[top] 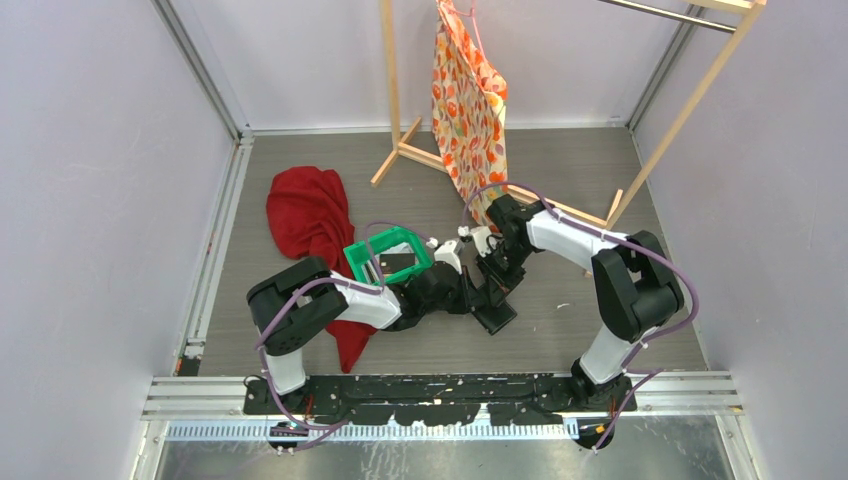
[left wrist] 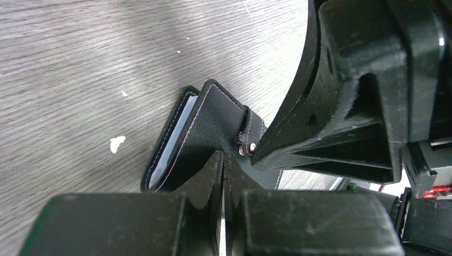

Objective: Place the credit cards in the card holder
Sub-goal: Close the card holder at the center of the board.

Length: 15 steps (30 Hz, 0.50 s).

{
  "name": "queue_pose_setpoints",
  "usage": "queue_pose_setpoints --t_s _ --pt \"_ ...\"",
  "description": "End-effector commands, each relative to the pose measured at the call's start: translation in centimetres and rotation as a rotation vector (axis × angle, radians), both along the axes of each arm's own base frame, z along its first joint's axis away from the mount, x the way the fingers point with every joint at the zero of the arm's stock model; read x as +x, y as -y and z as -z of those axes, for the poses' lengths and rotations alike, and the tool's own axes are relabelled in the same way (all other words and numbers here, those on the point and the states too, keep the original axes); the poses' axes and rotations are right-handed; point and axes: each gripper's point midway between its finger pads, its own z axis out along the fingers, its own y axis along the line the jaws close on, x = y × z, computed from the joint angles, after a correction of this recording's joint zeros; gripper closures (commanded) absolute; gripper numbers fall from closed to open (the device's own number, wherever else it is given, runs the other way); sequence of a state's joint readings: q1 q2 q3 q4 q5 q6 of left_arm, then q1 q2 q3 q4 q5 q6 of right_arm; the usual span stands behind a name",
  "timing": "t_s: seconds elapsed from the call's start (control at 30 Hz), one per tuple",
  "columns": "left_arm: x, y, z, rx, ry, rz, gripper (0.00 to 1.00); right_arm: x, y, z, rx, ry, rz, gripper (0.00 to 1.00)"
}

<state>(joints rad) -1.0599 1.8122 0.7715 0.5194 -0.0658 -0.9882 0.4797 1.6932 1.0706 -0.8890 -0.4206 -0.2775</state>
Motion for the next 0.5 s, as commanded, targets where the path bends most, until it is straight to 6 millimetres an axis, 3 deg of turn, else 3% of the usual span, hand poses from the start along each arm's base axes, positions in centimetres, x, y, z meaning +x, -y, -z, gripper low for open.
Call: queue_pose_setpoints --t_s 0.0,0.47 --pt "-1.3 -1.6 3.5 0.104 -0.058 0.021 0.97 0.5 -0.5 0.3 -0.003 0.015 0.004 0.99" --pt "-1.3 -1.7 3.5 0.101 -0.058 0.020 0.97 -0.1 -0.2 1.5 -0.038 -0.011 -0.015 0.99"
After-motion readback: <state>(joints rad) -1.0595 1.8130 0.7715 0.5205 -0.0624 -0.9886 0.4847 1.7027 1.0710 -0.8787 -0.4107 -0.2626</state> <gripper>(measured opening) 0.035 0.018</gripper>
